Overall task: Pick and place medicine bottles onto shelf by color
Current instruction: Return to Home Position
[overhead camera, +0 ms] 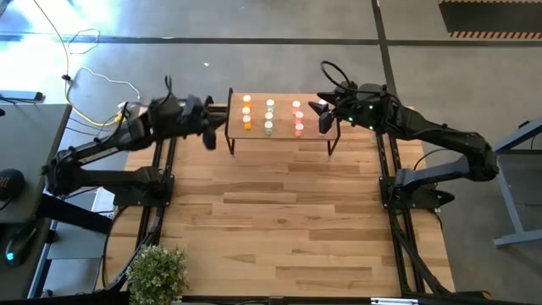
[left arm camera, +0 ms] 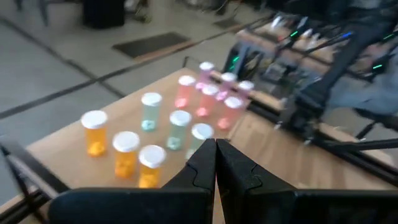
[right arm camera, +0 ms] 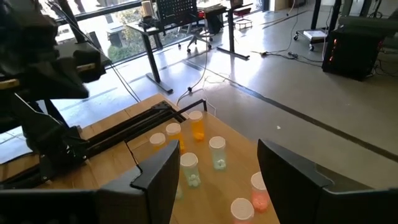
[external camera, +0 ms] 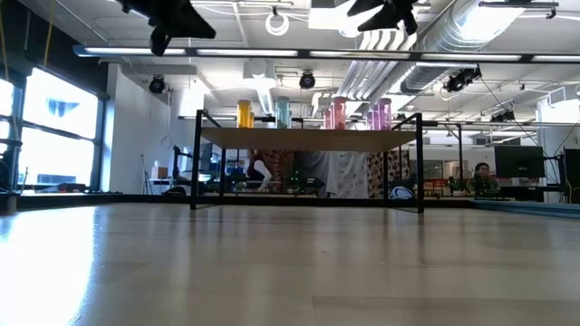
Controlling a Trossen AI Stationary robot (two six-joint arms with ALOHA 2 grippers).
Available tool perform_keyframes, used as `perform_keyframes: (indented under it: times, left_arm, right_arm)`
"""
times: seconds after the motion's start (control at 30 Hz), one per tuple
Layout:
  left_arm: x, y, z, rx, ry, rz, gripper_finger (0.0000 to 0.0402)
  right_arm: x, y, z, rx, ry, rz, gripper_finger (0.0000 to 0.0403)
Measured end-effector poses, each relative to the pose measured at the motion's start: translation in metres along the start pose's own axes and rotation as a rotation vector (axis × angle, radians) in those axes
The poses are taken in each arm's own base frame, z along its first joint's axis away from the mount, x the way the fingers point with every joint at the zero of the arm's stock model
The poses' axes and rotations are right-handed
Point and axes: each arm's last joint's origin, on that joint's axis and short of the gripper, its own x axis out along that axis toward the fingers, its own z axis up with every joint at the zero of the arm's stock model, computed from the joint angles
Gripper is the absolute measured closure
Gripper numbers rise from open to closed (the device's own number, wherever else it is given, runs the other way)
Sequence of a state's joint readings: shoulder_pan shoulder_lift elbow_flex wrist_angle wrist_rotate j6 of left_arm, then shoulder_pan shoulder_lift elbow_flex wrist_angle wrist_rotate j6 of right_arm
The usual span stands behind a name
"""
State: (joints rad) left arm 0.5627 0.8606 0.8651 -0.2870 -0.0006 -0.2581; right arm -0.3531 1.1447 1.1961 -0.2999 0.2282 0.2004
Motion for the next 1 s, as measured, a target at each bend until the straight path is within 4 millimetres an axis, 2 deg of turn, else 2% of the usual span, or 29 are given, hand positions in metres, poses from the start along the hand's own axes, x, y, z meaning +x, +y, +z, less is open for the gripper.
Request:
perform_keyframes:
  times: [0.3,0.43,0.6,0.83,1.0]
  left_arm:
    - [-0.027,-0.008,-0.06,0.036,-0.067,-0.128,0.0401]
    - [-0.037,-0.006,-0.085,0.058,-0.073,-0.157,0.0401]
    - [-0.048,0.001,-0.114,0.093,-0.106,-0.207,0.0401]
    - [-0.048,0.011,-0.146,0.045,-0.27,-0.281,0.0401]
    - [-0.043,0.017,-0.169,0.004,-0.27,-0.303,0.0401]
  right_arm:
    - [-0.015,-0.006,0.007,-0.039,-0.038,-0.006,0.0197]
    - [-0.03,-0.014,0.015,-0.019,-0.088,-0.02,0.0197]
    - [-0.06,-0.025,0.026,0.009,-0.174,-0.017,0.0197]
    - [-0.099,-0.033,0.026,0.057,-0.2,-0.008,0.0197]
    - [-0.11,-0.033,0.017,0.069,-0.129,-0.016,0.0197]
